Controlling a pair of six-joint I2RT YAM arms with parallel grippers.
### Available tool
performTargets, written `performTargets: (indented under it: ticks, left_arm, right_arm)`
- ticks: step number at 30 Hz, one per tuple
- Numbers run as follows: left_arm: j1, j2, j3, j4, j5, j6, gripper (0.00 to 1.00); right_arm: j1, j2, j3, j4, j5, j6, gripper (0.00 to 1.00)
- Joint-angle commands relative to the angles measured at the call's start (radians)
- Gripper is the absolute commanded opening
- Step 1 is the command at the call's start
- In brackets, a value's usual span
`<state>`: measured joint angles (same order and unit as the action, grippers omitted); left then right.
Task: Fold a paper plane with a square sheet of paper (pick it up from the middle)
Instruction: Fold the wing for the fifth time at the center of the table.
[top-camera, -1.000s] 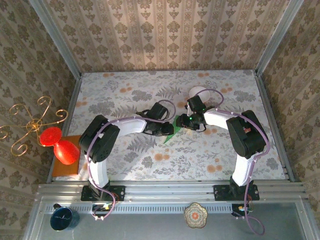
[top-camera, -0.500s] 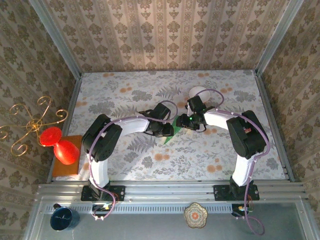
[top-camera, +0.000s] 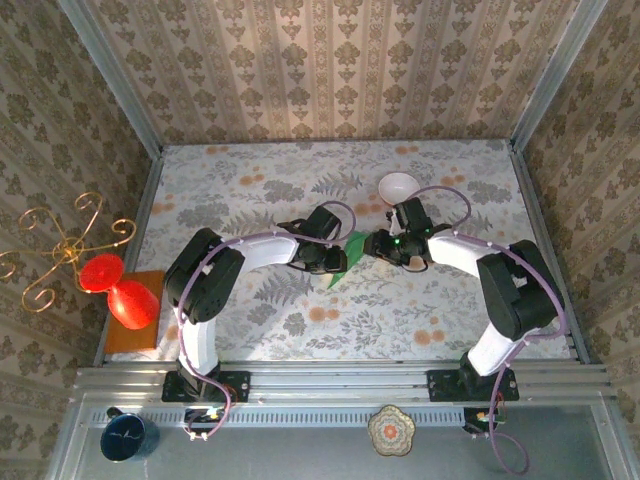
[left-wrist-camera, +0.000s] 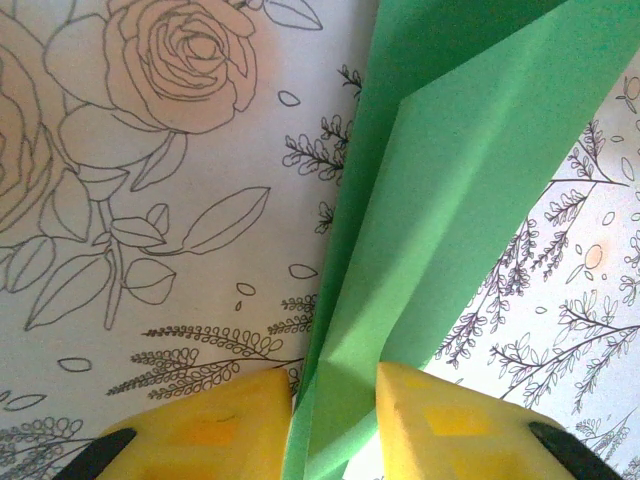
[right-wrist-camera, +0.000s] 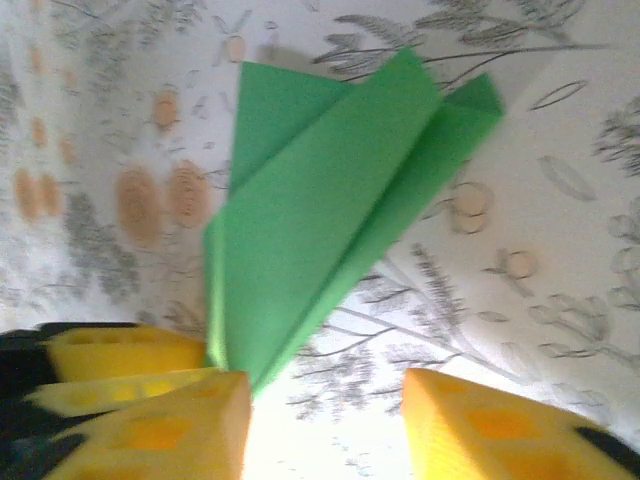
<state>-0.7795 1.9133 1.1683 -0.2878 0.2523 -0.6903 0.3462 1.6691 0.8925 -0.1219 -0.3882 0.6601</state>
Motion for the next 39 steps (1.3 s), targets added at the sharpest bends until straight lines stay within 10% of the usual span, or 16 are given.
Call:
performTargets:
  ticks: [1,12,39]
  left_arm:
    - [-0.006,0.045,-0.006,-0.058,-0.035,0.017,0.31]
    - [-0.007,0.048,-0.015,-0.041,-0.022,0.014,0.32]
    - [-0.007,0.025,-0.038,-0.028,-0.015,0.002,0.32]
  right_arm:
    - [0.022,0.001,0.000,0.038,-0.106,0.043,0.38]
    - [0.064,0.113,0.102,0.083,-0.154,0.084,0.17]
    - [0.060,0.202,0.126,-0.002,-0.044,0.055,0.15]
